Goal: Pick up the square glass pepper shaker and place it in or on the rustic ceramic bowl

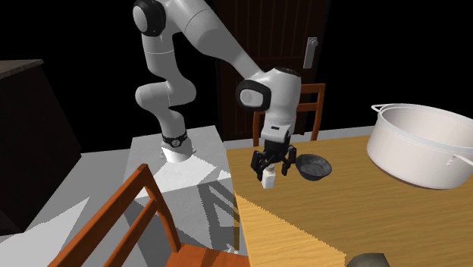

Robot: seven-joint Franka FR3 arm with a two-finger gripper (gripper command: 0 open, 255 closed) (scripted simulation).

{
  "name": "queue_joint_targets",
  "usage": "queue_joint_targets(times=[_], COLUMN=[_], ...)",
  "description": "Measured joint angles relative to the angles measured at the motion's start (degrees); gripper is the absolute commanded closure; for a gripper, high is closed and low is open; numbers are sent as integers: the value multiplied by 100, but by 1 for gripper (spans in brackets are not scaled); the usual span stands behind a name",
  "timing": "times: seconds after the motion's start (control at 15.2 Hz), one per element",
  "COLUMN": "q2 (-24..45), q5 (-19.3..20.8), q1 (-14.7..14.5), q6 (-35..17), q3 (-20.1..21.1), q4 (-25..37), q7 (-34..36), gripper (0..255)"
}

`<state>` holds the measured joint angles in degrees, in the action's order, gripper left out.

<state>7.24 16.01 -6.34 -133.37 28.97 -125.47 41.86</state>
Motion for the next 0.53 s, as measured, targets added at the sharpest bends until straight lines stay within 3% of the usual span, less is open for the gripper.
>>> queue_joint_targets(times=[0.33,0.4,0.53], q2=[10,10,9], q5=[15,15,15], q1=[-1,-1,-1], q6=[-31,-31,-31], q3=[-3,-3,-3], q4=[-22,-22,-22], q7=[13,13,13], gripper=[0,255,255])
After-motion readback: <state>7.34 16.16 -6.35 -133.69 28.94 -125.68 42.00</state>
